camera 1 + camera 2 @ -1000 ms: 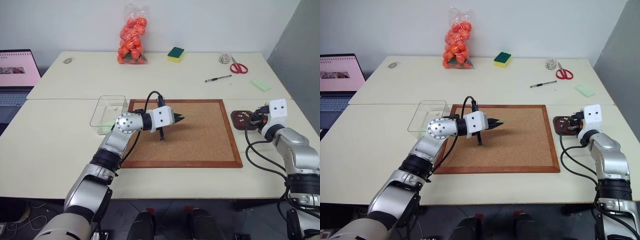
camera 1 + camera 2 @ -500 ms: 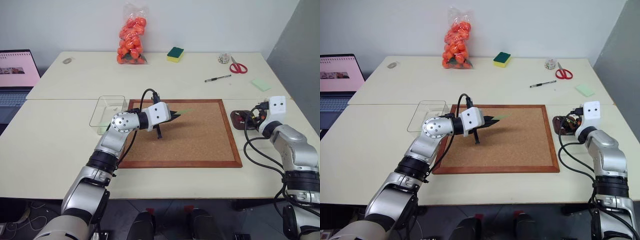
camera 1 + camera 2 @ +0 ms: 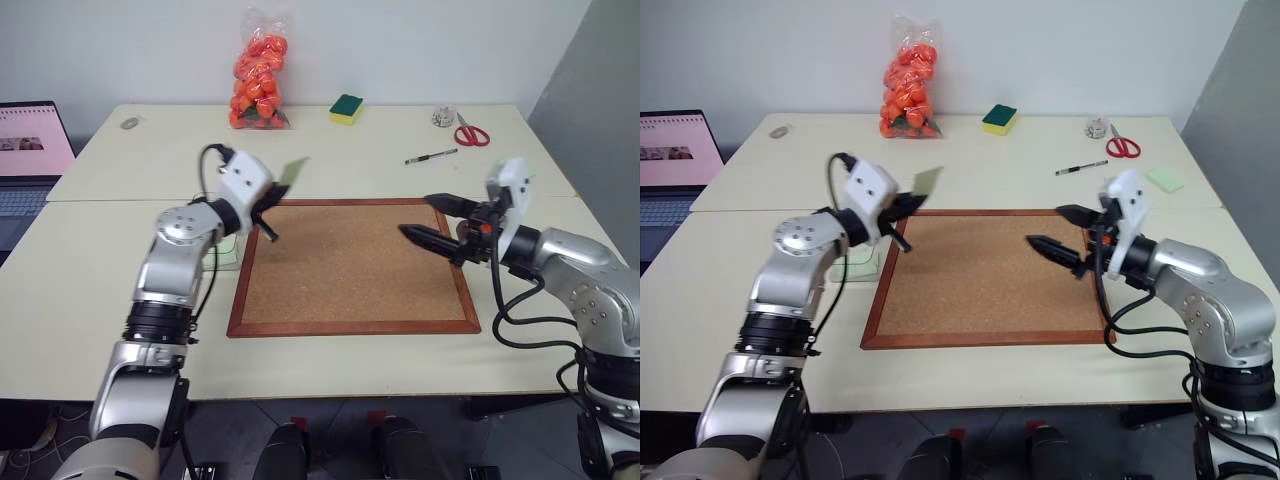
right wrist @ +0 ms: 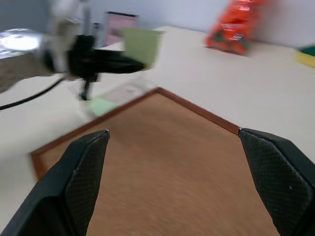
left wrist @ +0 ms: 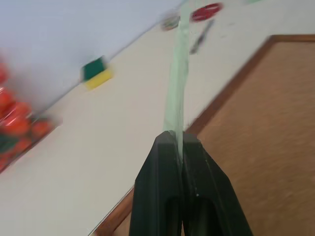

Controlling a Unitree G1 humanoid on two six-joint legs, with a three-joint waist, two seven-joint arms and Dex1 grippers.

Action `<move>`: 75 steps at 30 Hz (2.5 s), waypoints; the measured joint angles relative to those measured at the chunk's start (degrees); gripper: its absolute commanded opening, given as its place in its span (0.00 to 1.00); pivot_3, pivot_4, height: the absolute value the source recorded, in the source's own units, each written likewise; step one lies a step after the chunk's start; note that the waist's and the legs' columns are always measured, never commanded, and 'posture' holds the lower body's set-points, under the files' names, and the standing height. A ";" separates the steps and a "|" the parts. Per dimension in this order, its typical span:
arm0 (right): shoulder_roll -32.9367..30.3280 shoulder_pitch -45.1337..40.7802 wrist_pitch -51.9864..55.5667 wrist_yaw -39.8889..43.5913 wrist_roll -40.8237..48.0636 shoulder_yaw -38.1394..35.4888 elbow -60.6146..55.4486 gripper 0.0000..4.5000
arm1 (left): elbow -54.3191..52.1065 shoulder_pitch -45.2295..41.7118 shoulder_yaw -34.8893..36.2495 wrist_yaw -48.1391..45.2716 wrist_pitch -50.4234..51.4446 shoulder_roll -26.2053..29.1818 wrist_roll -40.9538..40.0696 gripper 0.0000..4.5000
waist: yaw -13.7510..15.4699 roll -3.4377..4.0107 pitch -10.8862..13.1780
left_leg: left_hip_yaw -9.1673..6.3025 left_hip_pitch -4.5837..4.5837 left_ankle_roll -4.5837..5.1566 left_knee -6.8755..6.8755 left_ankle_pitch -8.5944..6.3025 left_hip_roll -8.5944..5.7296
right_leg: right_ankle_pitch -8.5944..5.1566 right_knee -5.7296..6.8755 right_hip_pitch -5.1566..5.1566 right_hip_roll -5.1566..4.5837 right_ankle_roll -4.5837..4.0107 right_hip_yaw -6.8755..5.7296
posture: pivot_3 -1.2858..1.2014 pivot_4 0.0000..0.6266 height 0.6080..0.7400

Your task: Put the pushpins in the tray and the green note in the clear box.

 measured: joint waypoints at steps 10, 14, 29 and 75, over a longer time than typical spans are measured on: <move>2.36 -9.95 -1.95 5.87 -2.17 9.30 4.26 0.99 | -7.81 3.44 1.16 4.18 20.76 7.06 1.63 0.00 | 0.68 -0.05 0.03 | -0.03 -0.04 0.00 -0.01 0.00 -0.04 | 0.00 -0.06 -0.01 -0.08 0.00 -0.10 | 0.52 0.24 1.00; 2.69 -10.03 -2.62 6.88 -2.83 10.07 5.18 0.99 | -7.95 3.44 0.61 4.03 25.92 7.93 1.26 0.00 | 0.69 -0.05 0.03 | -0.02 -0.05 0.00 -0.01 0.00 -0.03 | 0.00 -0.06 -0.02 -0.09 0.00 -0.10 | 0.52 0.24 1.00; 2.70 -9.16 -2.14 5.64 -2.82 9.68 3.37 1.00 | -5.96 1.77 4.34 7.66 33.19 6.75 -3.42 0.68 | 0.63 -0.06 0.03 | -0.03 -0.05 0.00 -0.01 0.00 0.00 | 0.00 -0.04 -0.04 -0.09 0.00 -0.10 | 0.52 0.24 1.00; 2.41 -9.00 -0.89 4.20 -2.20 8.03 2.35 1.00 | -7.31 0.97 1.78 3.32 35.94 8.77 -9.18 0.98 | 0.55 -0.08 0.04 | -0.01 -0.08 -0.01 -0.03 0.00 -0.01 | 0.00 -0.08 -0.06 -0.11 -0.01 -0.10 | 0.52 0.24 1.00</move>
